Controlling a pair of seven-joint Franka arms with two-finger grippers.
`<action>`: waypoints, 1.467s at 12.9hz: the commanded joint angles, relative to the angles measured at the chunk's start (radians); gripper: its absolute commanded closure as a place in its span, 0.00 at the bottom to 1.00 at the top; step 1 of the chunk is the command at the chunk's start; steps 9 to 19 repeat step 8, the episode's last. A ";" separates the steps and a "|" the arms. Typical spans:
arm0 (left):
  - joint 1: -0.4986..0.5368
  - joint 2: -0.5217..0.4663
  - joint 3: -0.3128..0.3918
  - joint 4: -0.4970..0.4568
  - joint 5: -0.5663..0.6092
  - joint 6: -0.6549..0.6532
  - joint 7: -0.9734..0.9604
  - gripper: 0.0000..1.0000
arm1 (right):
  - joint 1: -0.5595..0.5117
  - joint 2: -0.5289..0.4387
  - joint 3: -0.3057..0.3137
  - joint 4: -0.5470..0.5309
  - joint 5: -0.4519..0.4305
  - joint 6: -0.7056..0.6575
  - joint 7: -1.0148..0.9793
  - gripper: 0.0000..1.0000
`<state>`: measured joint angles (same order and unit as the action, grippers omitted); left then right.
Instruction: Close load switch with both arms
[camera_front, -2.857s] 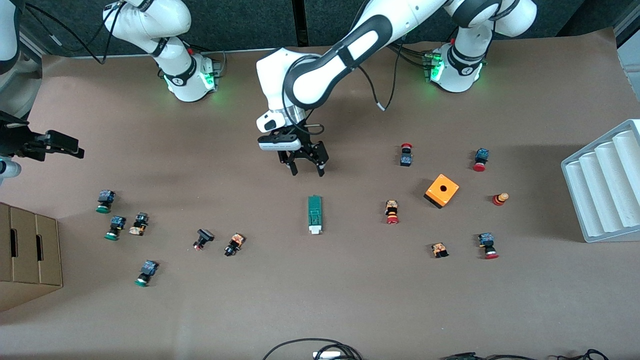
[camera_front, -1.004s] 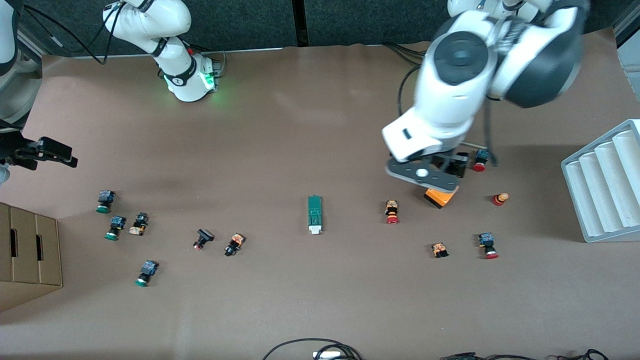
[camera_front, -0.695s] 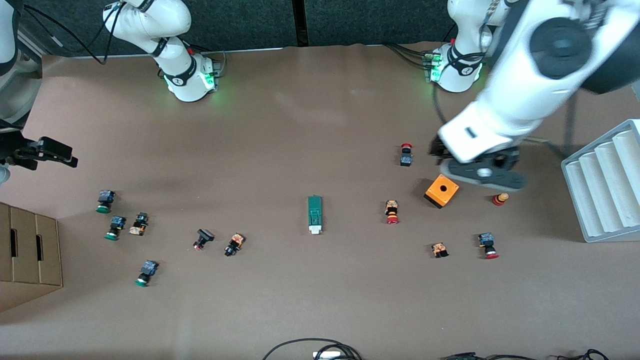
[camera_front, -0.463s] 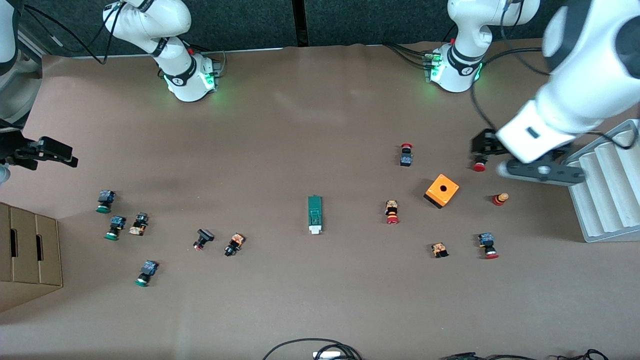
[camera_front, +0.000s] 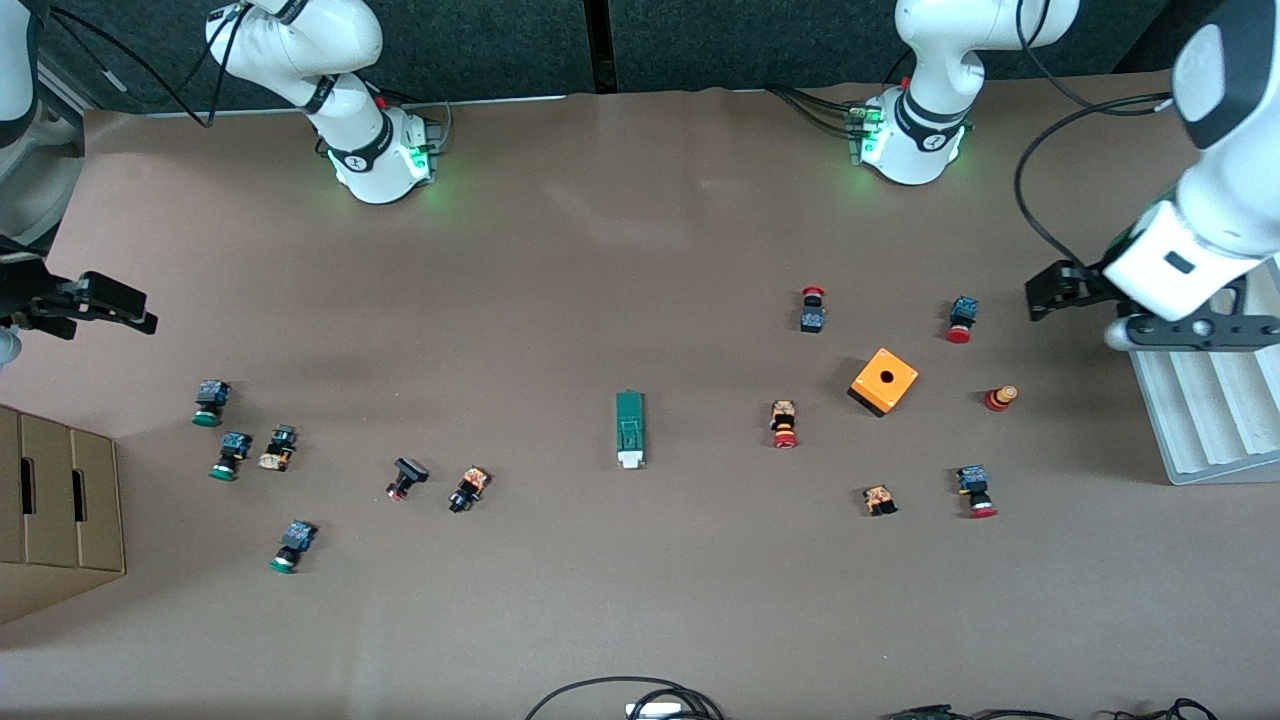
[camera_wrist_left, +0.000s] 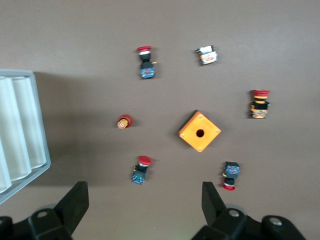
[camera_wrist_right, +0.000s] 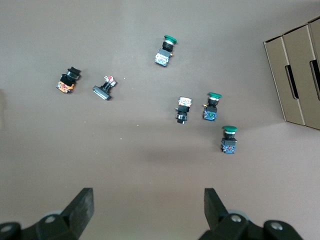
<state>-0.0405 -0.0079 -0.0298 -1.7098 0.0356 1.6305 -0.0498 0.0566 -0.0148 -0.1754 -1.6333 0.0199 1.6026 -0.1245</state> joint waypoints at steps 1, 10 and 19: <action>0.017 -0.061 -0.007 -0.077 -0.016 0.028 0.008 0.00 | 0.003 -0.007 0.000 0.007 -0.011 -0.006 0.009 0.00; 0.039 -0.066 -0.010 -0.088 -0.017 0.031 0.010 0.00 | 0.003 -0.005 0.001 0.007 -0.012 -0.003 0.008 0.00; 0.039 -0.066 -0.010 -0.088 -0.017 0.031 0.010 0.00 | 0.003 -0.005 0.001 0.007 -0.012 -0.003 0.008 0.00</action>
